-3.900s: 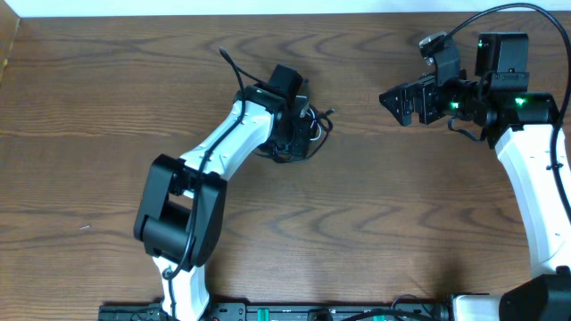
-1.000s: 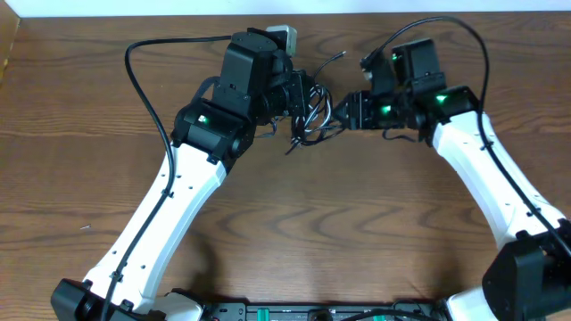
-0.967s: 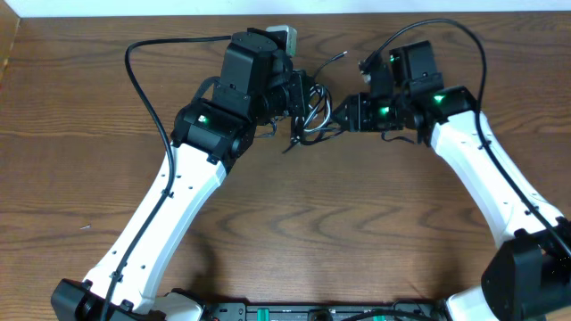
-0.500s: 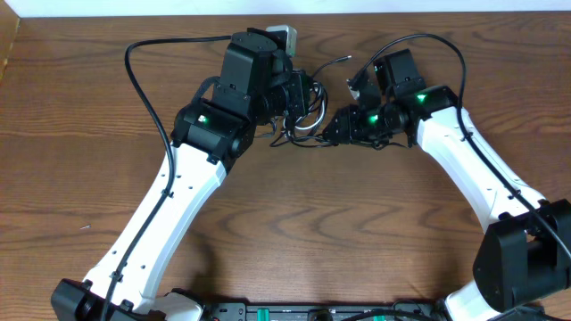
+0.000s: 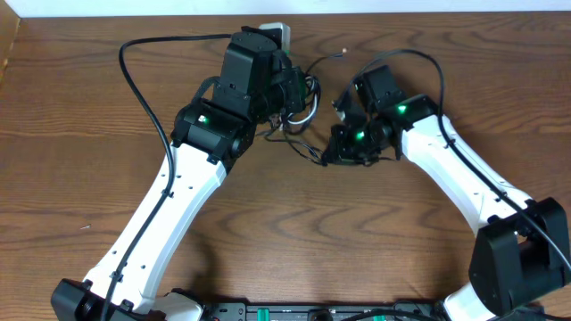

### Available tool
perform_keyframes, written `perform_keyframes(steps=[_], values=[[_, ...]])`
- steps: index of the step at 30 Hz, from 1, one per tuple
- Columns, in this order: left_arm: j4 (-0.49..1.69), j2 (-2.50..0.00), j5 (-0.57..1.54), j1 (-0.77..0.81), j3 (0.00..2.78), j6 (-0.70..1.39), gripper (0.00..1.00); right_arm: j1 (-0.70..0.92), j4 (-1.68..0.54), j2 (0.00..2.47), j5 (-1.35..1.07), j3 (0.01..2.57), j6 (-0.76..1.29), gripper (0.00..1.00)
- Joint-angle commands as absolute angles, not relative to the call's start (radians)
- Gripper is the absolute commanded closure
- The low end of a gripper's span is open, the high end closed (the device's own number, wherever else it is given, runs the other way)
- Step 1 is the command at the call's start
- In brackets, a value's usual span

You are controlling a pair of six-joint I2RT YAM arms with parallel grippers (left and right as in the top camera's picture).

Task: Untangle cables

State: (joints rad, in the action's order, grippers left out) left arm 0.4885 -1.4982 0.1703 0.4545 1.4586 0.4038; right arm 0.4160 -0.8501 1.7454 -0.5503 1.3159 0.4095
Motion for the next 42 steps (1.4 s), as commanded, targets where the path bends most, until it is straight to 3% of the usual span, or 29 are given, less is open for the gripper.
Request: perform_keyframes(steps=[1,9,30,42], values=[[0.464,-1.503,0.080,0.435,1.472,0.398,0.92,0.399,-0.864,1.755,-0.434,1.293,0.364,0.99],[0.477,-1.502,0.077,0.355,1.472,0.463,0.93,0.300,-0.837,1.739,-0.442,1.316,0.080,0.99],[0.673,-1.503,0.033,0.295,1.471,0.439,0.93,-0.336,-0.998,1.737,-0.412,1.375,0.179,0.99],[0.681,-1.503,0.034,0.295,1.470,0.439,0.92,-0.313,-0.991,1.737,-0.466,1.375,0.136,0.99]])
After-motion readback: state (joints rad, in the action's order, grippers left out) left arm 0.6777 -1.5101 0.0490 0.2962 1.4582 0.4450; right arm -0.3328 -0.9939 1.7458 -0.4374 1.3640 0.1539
